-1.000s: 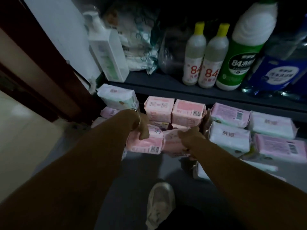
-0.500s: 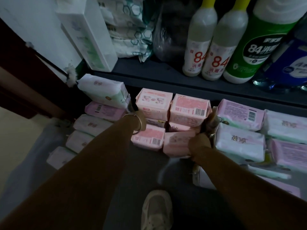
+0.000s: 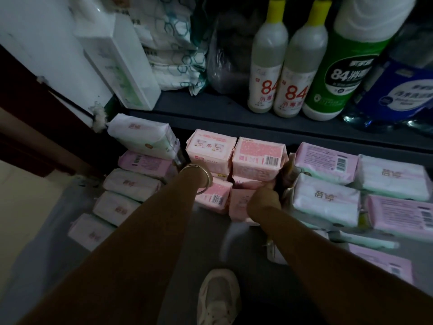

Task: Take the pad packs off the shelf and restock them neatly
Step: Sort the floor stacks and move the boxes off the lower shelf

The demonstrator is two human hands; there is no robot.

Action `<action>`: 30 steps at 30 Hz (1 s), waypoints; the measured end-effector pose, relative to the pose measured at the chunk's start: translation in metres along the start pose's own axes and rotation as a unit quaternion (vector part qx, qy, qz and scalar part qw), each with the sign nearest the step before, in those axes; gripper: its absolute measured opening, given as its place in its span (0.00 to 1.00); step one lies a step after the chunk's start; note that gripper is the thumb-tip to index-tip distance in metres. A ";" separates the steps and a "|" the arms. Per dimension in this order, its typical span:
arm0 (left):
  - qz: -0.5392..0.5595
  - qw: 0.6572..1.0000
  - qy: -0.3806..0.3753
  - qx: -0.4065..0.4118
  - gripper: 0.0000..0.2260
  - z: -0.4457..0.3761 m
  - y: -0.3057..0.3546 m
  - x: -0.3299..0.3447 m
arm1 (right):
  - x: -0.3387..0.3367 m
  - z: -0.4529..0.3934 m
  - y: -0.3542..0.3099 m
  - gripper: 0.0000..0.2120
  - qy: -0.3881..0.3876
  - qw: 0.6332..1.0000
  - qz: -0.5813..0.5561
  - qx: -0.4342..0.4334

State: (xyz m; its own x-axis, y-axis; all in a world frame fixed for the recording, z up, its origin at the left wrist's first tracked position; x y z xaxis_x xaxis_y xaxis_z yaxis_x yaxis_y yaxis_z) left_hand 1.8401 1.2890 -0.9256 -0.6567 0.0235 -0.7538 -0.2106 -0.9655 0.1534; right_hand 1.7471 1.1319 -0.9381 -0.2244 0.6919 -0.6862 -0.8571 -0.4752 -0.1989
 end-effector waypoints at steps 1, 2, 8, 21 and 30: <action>0.013 1.000 -0.003 0.004 0.17 0.004 0.002 -0.003 | -0.002 0.004 0.000 0.26 -0.002 1.000 0.016 -0.001; 0.025 1.000 0.005 0.010 0.17 0.008 0.004 -0.007 | -0.008 0.014 -0.003 0.22 -0.005 0.999 0.018 -0.027; 0.096 0.992 -0.023 0.081 0.09 0.053 0.049 -0.052 | -0.085 0.071 -0.019 0.11 0.003 0.988 0.036 -0.152; 0.192 0.909 0.145 0.341 0.10 0.207 0.284 -0.268 | -0.386 0.185 0.005 0.14 0.271 0.922 0.062 -0.270; 0.143 0.850 0.278 0.423 0.16 0.243 0.400 -0.358 | -0.521 0.200 0.042 0.17 0.376 0.892 0.037 -0.247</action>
State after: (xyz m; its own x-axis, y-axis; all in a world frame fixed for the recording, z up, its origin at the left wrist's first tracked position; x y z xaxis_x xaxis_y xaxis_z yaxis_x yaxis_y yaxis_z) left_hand 1.8152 0.9574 -0.4392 -0.3750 -0.5333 -0.7583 -0.7005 -0.3728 0.6086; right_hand 1.7356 0.8597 -0.4491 0.2613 0.1765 -0.9490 -0.5015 -0.8152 -0.2897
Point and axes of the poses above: each hand's wrist, its own z-axis away from the middle knuckle, its own x-axis out of the palm, y = z × x, the point moved 10 cm from there along -z, towards the middle knuckle, and after that the axes turned 15 degrees about x, right-handed, at the moved point
